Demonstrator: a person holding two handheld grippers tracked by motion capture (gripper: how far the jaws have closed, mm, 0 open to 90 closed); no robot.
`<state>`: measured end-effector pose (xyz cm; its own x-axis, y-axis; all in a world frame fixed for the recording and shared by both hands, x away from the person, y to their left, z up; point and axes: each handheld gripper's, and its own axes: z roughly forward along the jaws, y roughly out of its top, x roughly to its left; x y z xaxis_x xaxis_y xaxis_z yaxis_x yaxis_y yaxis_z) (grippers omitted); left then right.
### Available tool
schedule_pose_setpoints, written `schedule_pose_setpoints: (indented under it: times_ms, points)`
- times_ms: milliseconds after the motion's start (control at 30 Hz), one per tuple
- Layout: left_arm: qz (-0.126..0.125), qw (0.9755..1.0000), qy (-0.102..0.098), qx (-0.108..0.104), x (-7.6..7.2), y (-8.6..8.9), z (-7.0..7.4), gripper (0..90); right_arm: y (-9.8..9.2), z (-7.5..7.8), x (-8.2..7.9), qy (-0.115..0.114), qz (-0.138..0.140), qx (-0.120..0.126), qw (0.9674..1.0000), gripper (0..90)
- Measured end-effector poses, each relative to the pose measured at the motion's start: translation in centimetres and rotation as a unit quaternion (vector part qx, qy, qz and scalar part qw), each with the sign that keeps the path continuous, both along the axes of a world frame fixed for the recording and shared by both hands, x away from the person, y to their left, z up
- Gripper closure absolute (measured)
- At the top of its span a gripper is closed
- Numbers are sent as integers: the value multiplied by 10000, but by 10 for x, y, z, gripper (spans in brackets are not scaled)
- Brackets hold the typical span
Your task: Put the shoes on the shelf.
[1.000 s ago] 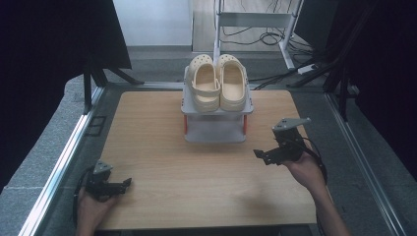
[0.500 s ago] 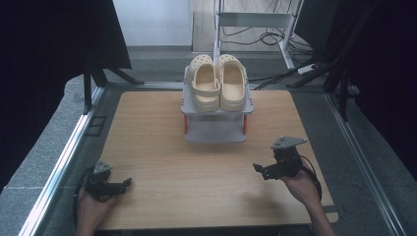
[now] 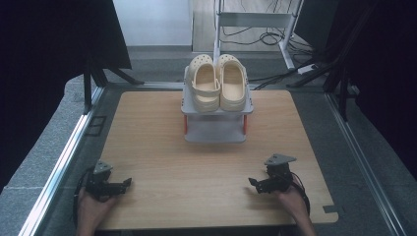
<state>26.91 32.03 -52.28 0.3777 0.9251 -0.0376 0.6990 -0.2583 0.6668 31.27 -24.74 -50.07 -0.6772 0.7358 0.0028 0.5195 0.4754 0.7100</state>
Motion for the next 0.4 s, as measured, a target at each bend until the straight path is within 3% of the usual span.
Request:
schedule_pose_setpoints:
  times_ms: [167,400]
  points:
    - [1,10000,0,2,0,0,0,50,1,-19,-3,93,14,-62,9999,0]
    - [10,10000,-4,7,0,0,0,51,0,-19,-4,95,-41,-66,9999,0]
